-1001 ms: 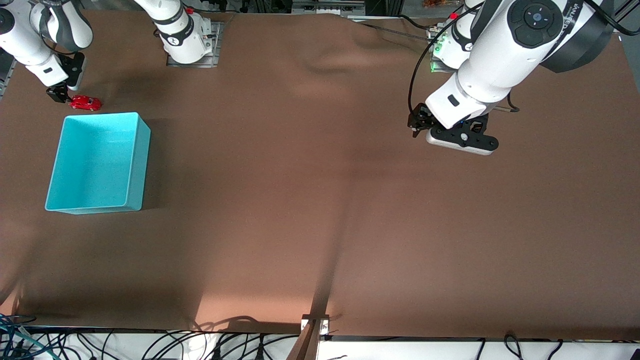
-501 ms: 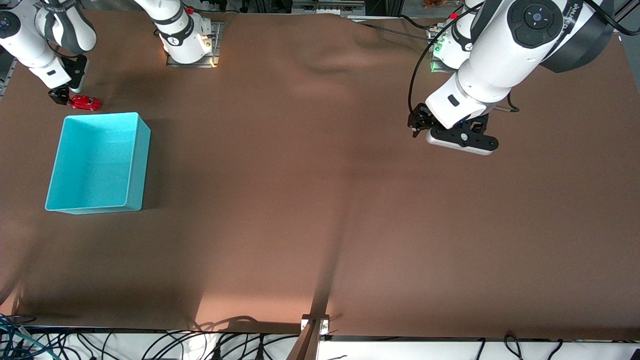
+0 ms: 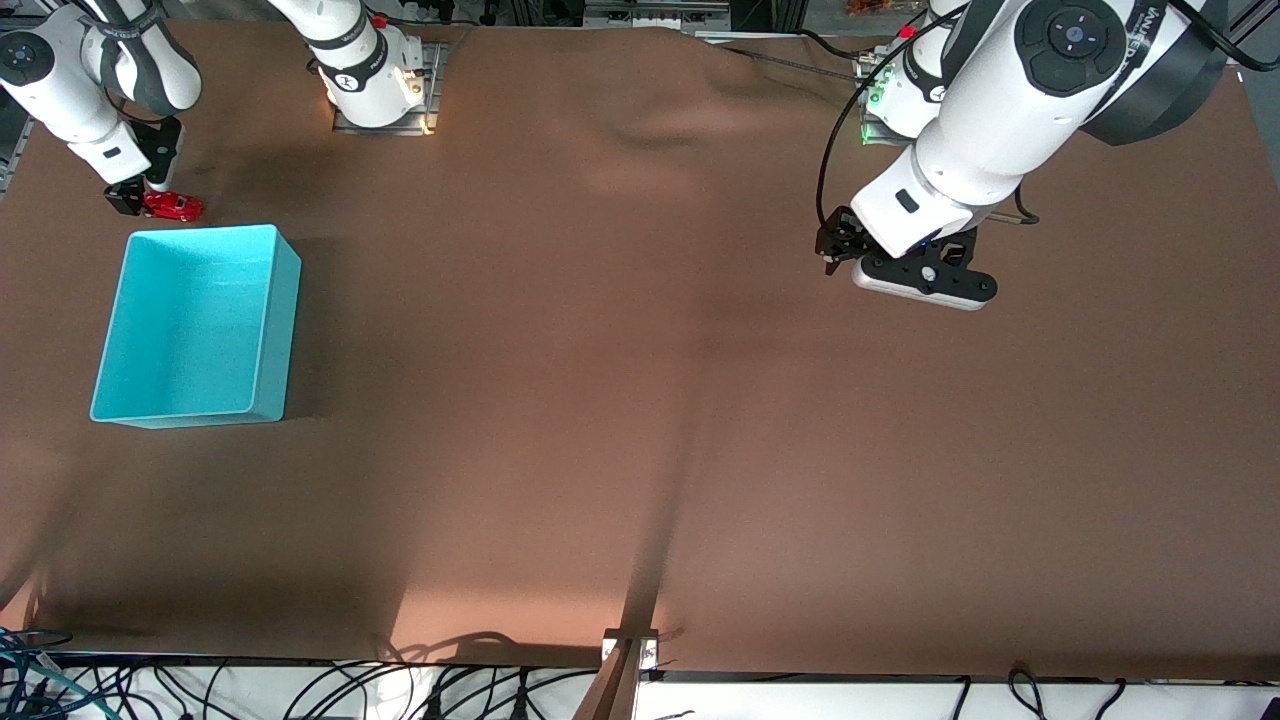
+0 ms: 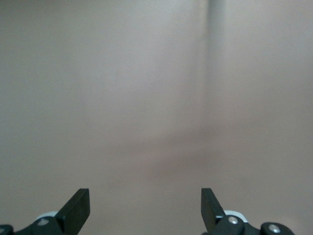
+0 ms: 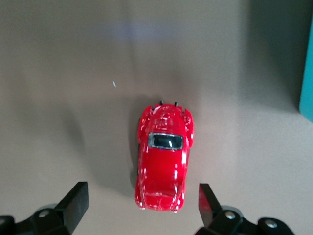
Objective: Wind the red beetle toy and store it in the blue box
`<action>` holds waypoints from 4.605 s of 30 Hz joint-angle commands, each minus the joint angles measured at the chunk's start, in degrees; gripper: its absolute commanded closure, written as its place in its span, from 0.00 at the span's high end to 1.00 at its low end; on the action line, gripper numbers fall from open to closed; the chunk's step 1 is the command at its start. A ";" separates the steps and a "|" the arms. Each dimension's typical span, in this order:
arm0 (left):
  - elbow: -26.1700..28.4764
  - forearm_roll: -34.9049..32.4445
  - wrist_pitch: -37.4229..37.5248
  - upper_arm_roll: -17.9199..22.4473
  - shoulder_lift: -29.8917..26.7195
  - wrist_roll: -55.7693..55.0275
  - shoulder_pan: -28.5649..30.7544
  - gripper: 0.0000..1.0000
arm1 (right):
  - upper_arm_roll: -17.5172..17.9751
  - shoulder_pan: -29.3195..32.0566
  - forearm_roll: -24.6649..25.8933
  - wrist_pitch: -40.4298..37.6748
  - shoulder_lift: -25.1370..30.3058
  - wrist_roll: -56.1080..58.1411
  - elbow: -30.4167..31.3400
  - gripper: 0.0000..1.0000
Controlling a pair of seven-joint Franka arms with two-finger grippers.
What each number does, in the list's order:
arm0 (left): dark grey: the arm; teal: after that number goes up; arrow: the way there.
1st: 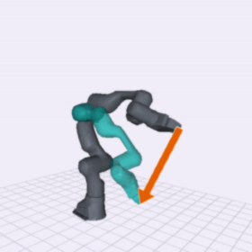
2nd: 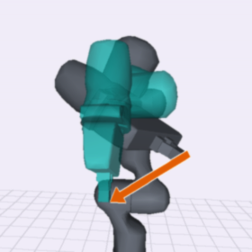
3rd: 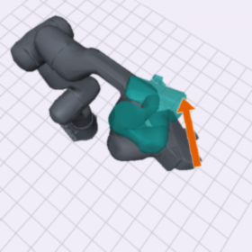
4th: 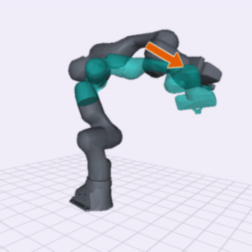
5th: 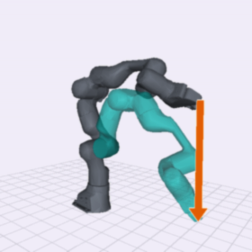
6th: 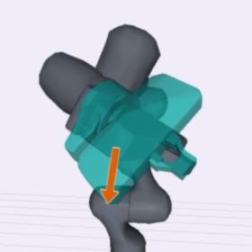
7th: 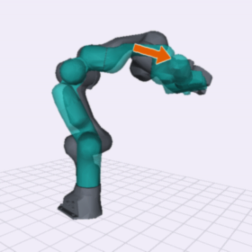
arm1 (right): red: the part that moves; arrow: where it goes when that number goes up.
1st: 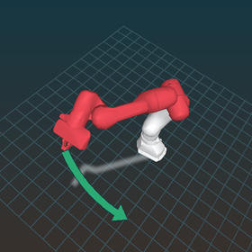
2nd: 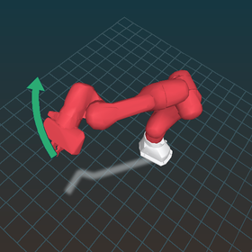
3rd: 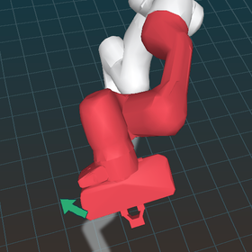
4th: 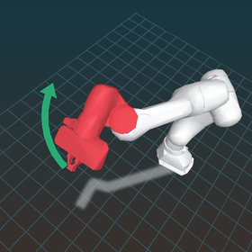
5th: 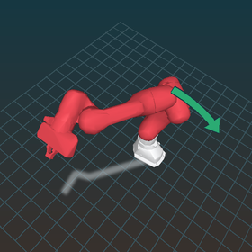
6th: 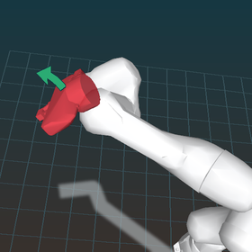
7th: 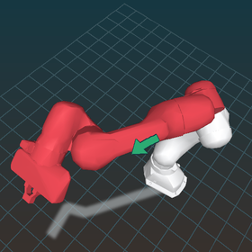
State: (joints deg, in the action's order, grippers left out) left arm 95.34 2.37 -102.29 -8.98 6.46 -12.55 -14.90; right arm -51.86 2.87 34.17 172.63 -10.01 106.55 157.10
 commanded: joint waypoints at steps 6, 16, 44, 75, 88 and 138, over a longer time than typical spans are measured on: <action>-1.56 1.58 0.86 -0.16 0.57 2.09 1.10 1.00 | 0.79 0.12 -1.56 3.15 -2.21 -0.03 0.49 1.00; -1.56 1.58 0.86 -0.25 0.57 2.09 1.10 1.00 | 3.42 2.22 -1.73 5.70 -4.32 -0.99 0.49 1.00; -1.56 1.58 0.86 -0.25 0.57 2.09 1.10 1.00 | 5.01 2.40 -1.82 5.97 -2.30 -1.96 0.49 0.00; -1.56 1.58 0.86 -0.16 0.57 2.18 1.19 1.00 | 15.20 2.05 -8.76 -49.73 18.80 -0.91 -16.90 0.00; -2.18 1.58 0.86 -0.16 0.75 2.18 1.28 1.00 | 27.94 1.87 -21.85 -63.29 14.59 -2.14 -36.15 0.00; -2.27 1.49 2.80 -0.16 0.66 2.88 6.46 1.00 | 33.57 3.37 -36.88 -50.70 -6.34 -3.72 -36.76 1.00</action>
State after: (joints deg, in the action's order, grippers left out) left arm 94.76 2.39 -101.16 -8.96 6.48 -10.83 -9.05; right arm -20.05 5.66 -0.37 129.08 -19.37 102.04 125.51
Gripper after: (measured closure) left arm 0.000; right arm 0.176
